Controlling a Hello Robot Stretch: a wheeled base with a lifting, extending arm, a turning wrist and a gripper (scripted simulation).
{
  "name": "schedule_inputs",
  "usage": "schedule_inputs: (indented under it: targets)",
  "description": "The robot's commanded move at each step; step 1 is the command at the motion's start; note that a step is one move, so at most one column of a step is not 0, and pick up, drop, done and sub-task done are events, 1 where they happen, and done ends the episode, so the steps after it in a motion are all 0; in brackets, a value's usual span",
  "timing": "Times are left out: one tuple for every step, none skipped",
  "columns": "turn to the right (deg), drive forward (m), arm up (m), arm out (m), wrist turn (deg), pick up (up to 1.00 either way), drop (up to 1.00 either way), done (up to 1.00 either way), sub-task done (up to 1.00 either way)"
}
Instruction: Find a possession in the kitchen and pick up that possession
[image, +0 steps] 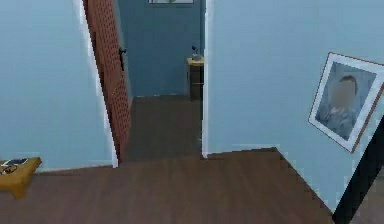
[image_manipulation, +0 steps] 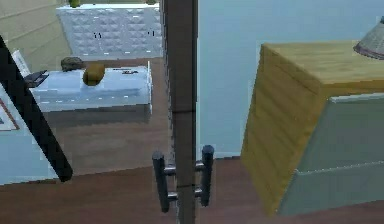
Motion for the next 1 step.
schedule_inputs:
  targets:
    - [0.0,0.05,0.00,0.00,0.0,0.00,0.00,0.00,0.00]
